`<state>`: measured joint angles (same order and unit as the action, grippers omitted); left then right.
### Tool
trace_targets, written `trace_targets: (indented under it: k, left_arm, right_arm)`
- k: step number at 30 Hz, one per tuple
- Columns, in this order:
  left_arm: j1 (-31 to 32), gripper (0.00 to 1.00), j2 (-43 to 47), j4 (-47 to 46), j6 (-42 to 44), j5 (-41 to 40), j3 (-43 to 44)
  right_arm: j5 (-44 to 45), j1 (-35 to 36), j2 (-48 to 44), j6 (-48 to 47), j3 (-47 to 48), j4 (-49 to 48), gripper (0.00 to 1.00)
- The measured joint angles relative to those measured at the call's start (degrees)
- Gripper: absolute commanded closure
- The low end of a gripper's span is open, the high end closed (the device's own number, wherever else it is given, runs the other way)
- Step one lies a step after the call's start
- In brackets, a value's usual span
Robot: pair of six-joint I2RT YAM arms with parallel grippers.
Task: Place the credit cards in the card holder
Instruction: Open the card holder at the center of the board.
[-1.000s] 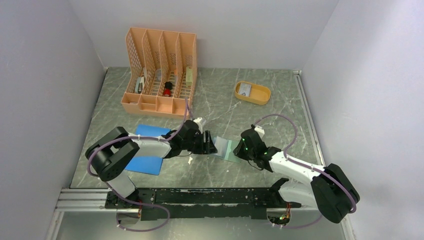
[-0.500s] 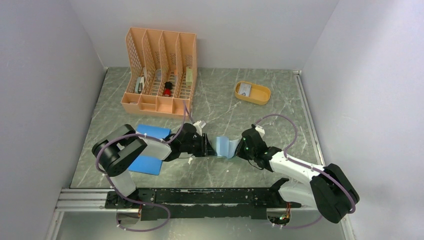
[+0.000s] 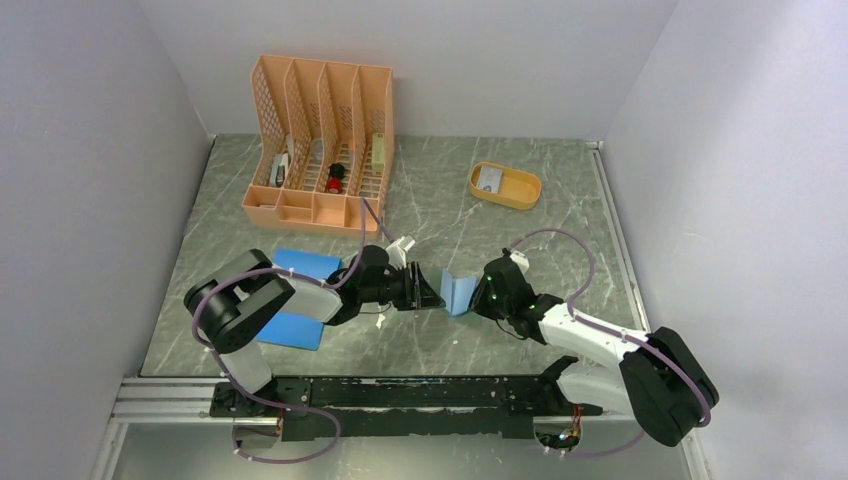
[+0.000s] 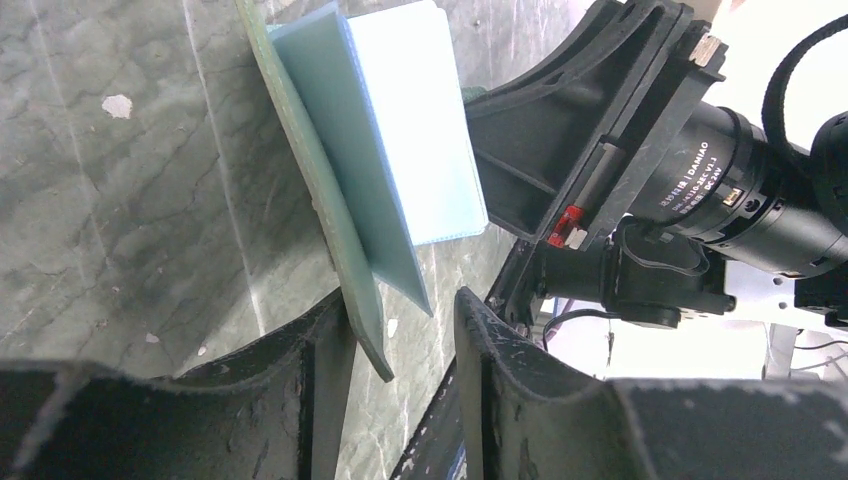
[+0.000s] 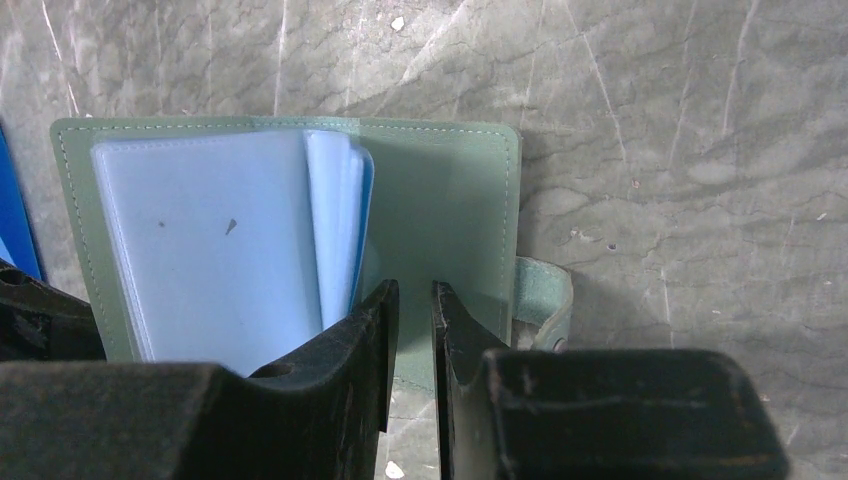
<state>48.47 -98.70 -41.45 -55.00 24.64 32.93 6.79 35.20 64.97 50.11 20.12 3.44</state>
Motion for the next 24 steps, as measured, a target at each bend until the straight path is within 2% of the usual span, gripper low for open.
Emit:
trace_targets:
  k: [5, 10, 14, 19, 24]
  left_arm:
    - [0.00, 0.61, 0.00, -0.33, -0.15, 0.07, 0.00]
    - [-0.26, 0.56, 0.13, -0.42, -0.46, 0.04, 0.00]
    - [-0.68, 0.58, 0.55, -1.29, -1.14, 0.07, 0.00]
    - [-1.27, 0.69, 0.57, -2.05, -1.62, 0.09, 0.02]
    - [-1.44, 0.93, 0.57, -2.47, -2.10, 0.11, 0.00]
  right_arm:
    - [0.00, 0.00, 0.00, -0.02, -0.02, -0.02, 0.77]
    - [0.00, 0.00, -0.28, -0.02, -0.28, -0.24, 0.76]
    - [-0.02, 0.00, -0.33, -0.04, -0.31, -0.28, 0.76]
    - [-0.04, 0.00, -0.33, -0.04, -0.31, -0.33, 0.76]
    - [-0.07, 0.00, -0.33, -0.07, -0.31, -0.33, 0.76]
